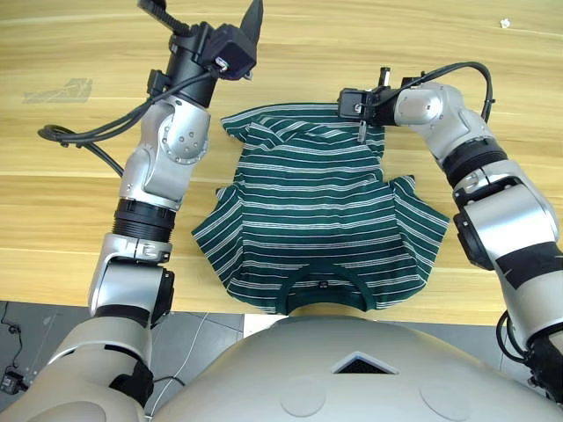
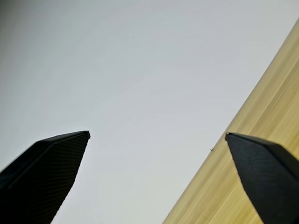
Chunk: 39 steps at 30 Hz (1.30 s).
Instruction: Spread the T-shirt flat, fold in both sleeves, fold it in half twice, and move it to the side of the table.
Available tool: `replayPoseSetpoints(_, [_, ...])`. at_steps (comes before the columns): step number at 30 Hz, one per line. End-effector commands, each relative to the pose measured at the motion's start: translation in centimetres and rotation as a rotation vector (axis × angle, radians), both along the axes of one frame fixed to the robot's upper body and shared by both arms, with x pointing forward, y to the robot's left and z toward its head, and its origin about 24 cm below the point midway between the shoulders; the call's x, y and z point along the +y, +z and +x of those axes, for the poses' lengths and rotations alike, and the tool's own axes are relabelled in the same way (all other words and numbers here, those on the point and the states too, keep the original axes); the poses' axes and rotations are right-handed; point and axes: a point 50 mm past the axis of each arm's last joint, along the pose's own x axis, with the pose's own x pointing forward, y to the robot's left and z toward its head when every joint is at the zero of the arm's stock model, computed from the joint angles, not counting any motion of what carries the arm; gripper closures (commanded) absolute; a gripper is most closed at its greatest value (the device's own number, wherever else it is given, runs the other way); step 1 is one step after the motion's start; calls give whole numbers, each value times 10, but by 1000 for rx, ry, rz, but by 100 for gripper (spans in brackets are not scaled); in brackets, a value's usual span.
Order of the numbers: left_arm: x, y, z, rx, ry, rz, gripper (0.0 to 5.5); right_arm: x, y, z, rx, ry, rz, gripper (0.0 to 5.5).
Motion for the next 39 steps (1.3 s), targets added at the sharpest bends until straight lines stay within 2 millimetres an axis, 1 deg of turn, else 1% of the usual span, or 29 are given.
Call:
replayPoseSetpoints(1, [-6, -2, 0, 14, -11, 13, 11, 5, -7, -1, 114, -28, -41, 454])
replayPoseSetpoints(3, [-8, -4, -1, 16, -17, 20, 11, 5, -9, -1, 137, -50, -35, 454])
replayPoseSetpoints(4, [-8, -5, -1, 16, -19, 24, 11, 0, -11, 0, 126, -77, -50, 454])
replayPoseSetpoints(5, [-9, -6, -2, 17, -20, 27, 11, -9, -12, 2, 109, -141, -65, 454])
replayPoseSetpoints(9, [-11, -8, -5, 21, -30, 30, 11, -64, -11, 11, -8, -429, -133, 454])
replayPoseSetpoints(11, [-12, -11, -7, 28, -32, 32, 11, -84, -8, 13, -61, -552, -129, 454])
replayPoseSetpoints(14, [-15, -15, -9, 42, -43, 43, 11, -105, -2, 14, -105, -680, -73, 454])
replayPoseSetpoints(16, [-18, -18, -10, 51, -49, 50, 11, -107, -3, 13, -114, -690, -46, 454])
replayPoseSetpoints(20, [-24, -25, -11, 71, -60, 54, 11, -99, -8, 10, -104, -675, 33, 454])
replayPoseSetpoints(24, [-25, -38, -12, 127, -60, 60, 11, -95, -5, 12, -129, -664, 100, 454])
replayPoseSetpoints(25, [-26, -43, -10, 158, -65, 66, 11, -96, 0, 14, -154, -670, 124, 454])
replayPoseSetpoints(27, [-30, -55, 2, 257, -80, 92, 11, -104, 21, 22, -254, -703, 222, 454])
replayPoseSetpoints(29, [-35, -66, 12, 340, -98, 142, 11, -116, 47, 28, -363, -764, 379, 454])
replayPoseSetpoints(31, [-43, -73, 19, 401, -131, 196, 11, -130, 61, 27, -455, -786, 465, 454])
replayPoseSetpoints(33, [-49, -83, 24, 482, -151, 248, 11, -137, 72, 24, -535, -768, 511, 454])
replayPoseSetpoints(35, [-59, -91, 30, 559, -170, 293, 11, -143, 81, 20, -596, -746, 583, 454])
replayPoseSetpoints(36, [-65, -93, 34, 596, -168, 306, 11, -147, 84, 16, -618, -734, 623, 454])
replayPoseSetpoints(39, [-70, -95, 43, 657, -117, 317, 11, -149, 93, 8, -669, -691, 695, 454])
